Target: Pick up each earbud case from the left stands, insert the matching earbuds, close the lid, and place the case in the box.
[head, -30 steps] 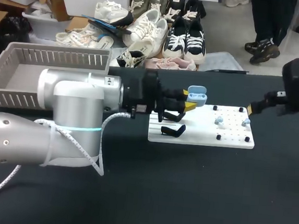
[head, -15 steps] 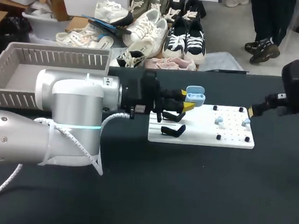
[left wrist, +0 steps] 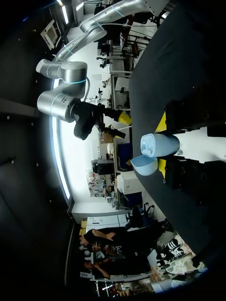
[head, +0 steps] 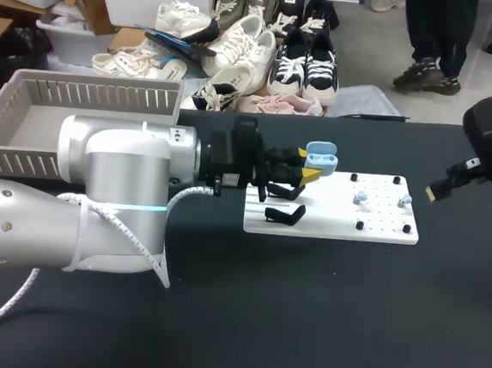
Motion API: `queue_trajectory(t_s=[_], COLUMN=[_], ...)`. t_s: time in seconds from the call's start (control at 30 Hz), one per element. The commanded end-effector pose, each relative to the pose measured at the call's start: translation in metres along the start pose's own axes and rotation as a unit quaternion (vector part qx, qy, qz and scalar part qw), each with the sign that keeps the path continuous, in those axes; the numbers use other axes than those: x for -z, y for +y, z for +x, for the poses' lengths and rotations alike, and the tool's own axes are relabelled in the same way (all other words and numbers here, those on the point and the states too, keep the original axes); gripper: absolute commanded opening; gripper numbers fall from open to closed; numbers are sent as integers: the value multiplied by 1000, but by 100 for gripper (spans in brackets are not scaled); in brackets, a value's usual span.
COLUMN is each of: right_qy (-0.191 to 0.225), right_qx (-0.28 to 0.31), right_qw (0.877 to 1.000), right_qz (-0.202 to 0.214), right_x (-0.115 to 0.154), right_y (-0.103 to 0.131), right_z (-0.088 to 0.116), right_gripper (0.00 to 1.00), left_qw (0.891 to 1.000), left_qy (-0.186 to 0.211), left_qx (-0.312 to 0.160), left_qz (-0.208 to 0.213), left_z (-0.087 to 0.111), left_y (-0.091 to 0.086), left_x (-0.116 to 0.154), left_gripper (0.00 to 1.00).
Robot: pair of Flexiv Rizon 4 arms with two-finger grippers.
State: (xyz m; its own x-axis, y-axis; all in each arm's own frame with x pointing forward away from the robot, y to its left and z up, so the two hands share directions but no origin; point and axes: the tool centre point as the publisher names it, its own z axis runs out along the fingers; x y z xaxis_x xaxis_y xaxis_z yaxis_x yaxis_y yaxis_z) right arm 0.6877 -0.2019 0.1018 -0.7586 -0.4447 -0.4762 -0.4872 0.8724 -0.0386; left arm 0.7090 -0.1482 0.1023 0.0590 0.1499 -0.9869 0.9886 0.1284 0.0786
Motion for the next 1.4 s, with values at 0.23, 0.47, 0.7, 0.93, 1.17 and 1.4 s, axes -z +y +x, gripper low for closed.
queue_trajectory(t_s=[0.23, 0.47, 0.7, 0.93, 1.17, 1.4], right_qy=[59, 93, 104, 105, 114, 113], right_qx=[64, 99, 97, 77, 70, 50], right_qw=[996, 990, 988, 991, 991, 992], right_qz=[-18, -43, -57, -43, -12, -19], right_x=[-14, -25, -36, -49, -58, -65], right_y=[3, 5, 10, 16, 21, 24], right_z=[-4, -8, -12, -10, -7, -7], right_gripper=[100, 100, 100, 100, 100, 100], left_qw=[1000, 1000, 1000, 1000, 1000, 1000], left_qy=[0, 0, 0, 0, 0, 0], left_qx=[-1, -1, -1, -1, -1, -1], left_qz=[-3, -3, -3, -3, -3, -3], left_z=[0, 0, 0, 0, 0, 0], left_y=[-2, -2, -2, -2, -2, -2], left_x=[1, 1, 1, 1, 1, 1], left_gripper=[0, 0, 0, 0, 0, 0])
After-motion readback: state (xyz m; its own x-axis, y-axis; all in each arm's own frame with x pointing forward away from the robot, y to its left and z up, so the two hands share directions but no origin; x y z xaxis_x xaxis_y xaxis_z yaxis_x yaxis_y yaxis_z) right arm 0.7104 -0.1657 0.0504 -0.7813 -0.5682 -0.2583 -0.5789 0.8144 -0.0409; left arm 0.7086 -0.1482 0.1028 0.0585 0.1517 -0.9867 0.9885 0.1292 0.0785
